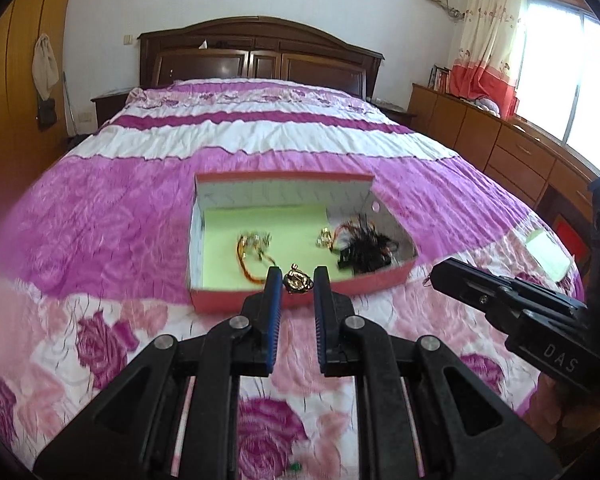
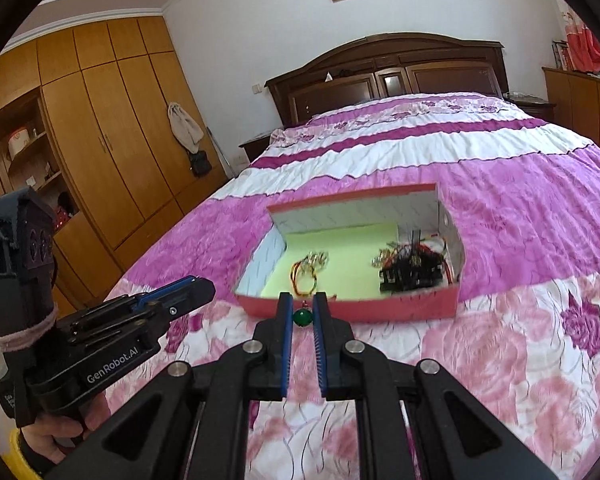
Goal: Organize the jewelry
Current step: 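Carry the gold earring with the left tool while the right tool carries the green-bead earring into the box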
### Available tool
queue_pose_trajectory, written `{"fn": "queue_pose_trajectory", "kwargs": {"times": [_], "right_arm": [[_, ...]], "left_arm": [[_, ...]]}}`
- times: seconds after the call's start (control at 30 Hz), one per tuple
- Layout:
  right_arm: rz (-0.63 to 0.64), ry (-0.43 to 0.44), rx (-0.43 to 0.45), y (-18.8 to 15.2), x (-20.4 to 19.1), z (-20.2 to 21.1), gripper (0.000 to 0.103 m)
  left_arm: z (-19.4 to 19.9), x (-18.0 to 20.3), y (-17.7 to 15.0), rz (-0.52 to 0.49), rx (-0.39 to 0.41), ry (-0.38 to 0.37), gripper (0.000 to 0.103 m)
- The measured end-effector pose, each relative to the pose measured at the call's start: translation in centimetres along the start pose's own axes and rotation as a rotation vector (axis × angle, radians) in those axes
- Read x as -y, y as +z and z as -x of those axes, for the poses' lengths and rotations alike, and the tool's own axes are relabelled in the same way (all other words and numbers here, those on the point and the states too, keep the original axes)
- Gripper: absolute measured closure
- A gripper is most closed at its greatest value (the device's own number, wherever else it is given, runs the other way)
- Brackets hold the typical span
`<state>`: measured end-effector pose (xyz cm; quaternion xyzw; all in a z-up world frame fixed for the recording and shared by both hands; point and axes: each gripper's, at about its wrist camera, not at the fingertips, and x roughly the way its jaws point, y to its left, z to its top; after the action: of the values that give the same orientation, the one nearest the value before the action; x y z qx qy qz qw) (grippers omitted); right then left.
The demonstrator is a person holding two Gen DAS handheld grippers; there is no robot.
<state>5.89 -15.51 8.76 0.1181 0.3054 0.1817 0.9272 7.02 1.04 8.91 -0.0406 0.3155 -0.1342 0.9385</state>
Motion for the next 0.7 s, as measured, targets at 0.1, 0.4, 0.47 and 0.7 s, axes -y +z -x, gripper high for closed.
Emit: {"fn": "queue_pose_trajectory", "kwargs": {"times": [0.1,0.4,0.47,0.7], "right_arm": [[0.006,-0.011,0.024,1.1,0.2,-0.7,0.092],[0.011,-0.071,0.108,4.4,1.6,-3.4,0.092],[0.001,-0.083,0.115,4.9,2.1,-4.6,0.092],[-0.007,-0.147,0.080,4.8,3.9,-9.5,0.092]], "left_arm": [[-1.1,-0.1,0.9,0.002,0.017,0.001,0.096],[-4.7,0.1,3.0,-0.024,0.086,0.039,0.096],[-5.8,-0.1,3.4,-0.030,0.098,0.058,0.096],[-10.0,-1.1,3.5,-0.023,0.078,0.104,0.096]]}}
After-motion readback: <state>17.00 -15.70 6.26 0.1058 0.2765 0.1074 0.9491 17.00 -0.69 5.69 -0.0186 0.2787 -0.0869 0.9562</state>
